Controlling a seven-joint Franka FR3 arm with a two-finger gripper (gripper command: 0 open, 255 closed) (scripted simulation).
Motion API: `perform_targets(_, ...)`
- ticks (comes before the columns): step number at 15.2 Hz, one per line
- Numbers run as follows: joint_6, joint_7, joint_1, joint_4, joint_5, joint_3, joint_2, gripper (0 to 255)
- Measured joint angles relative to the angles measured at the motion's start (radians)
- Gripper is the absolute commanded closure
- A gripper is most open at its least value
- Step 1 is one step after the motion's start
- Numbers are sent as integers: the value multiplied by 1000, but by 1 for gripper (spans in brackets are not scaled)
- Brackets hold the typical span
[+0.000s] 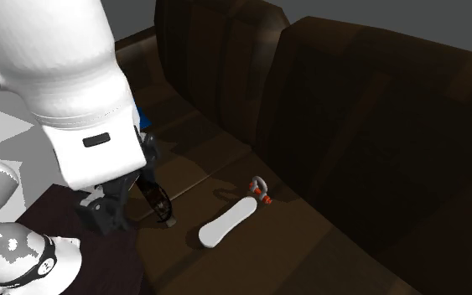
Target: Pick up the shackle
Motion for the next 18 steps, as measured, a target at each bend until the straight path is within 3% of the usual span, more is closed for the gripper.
perform_targets(9, 251, 214, 4, 48, -42, 181, 258, 0)
perform_targets(14, 348, 364, -4, 134, -143, 268, 442, 0)
perform_targets(18, 395, 500, 2, 236, -272, 312, 614, 0)
